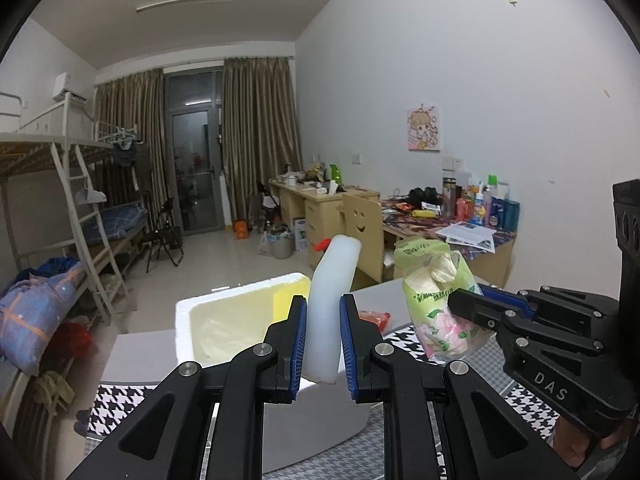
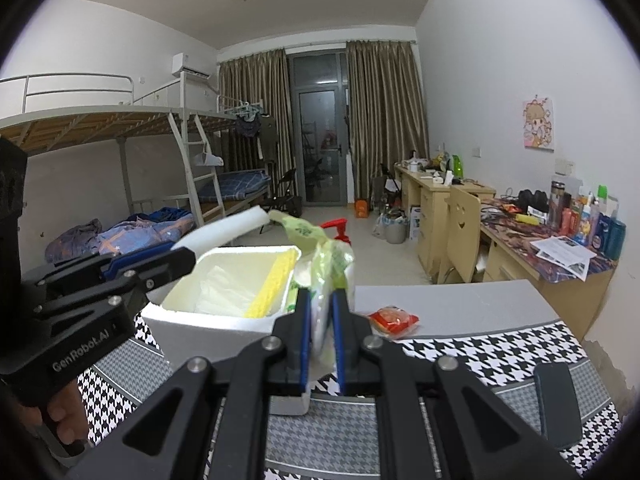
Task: Organize soft objects
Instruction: 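Drop the foam roll into the box with the left gripper while the right holds the bag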
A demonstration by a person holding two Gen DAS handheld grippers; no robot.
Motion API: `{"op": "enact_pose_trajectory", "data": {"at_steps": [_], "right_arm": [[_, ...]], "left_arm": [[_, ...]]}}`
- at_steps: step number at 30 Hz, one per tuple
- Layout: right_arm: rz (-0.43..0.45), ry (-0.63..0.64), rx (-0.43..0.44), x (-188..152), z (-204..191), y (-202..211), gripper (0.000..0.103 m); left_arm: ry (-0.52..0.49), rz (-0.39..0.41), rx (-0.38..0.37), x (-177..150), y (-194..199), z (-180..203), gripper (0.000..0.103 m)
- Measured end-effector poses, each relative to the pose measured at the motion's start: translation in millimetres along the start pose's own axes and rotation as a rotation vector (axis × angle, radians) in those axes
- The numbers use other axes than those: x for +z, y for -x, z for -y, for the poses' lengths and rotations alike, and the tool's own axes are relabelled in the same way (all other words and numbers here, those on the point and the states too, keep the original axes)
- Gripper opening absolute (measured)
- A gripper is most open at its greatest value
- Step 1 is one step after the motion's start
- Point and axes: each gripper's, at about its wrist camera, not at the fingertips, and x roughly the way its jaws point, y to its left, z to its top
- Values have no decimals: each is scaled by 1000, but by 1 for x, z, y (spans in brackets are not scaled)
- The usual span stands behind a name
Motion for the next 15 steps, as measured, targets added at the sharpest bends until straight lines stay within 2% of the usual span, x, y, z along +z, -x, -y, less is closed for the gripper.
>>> {"op": "enact_pose_trajectory", "data": {"at_steps": [15], "right_arm": [[-37, 23, 47, 14, -14, -30, 13]], "left_arm": [[27, -14, 76, 1, -17, -18, 18]]}}
